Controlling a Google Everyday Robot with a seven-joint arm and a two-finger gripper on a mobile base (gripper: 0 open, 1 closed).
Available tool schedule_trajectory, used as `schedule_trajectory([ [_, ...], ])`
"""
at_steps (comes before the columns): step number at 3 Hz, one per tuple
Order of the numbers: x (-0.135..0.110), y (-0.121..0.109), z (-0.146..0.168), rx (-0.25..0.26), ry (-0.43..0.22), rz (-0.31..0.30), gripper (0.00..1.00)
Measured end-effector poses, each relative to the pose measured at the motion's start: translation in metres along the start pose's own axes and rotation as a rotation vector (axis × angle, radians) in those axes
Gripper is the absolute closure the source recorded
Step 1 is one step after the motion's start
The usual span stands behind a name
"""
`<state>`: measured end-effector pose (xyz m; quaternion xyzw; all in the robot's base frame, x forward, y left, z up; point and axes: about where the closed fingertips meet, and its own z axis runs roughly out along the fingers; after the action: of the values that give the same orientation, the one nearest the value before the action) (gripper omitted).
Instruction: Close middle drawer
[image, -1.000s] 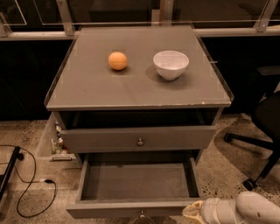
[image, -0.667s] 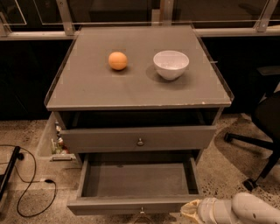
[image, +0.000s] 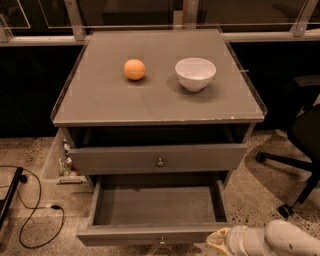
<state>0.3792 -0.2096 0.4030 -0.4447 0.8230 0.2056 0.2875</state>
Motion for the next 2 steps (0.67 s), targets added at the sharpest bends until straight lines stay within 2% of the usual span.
schedule_trajectory([
  [1, 0.0, -0.0001, 0.0, 0.0, 0.0, 0.0, 0.11],
  [2, -0.0031, -0.0098, 0.0047, 0.006, -0.016, -0.001, 0.15],
])
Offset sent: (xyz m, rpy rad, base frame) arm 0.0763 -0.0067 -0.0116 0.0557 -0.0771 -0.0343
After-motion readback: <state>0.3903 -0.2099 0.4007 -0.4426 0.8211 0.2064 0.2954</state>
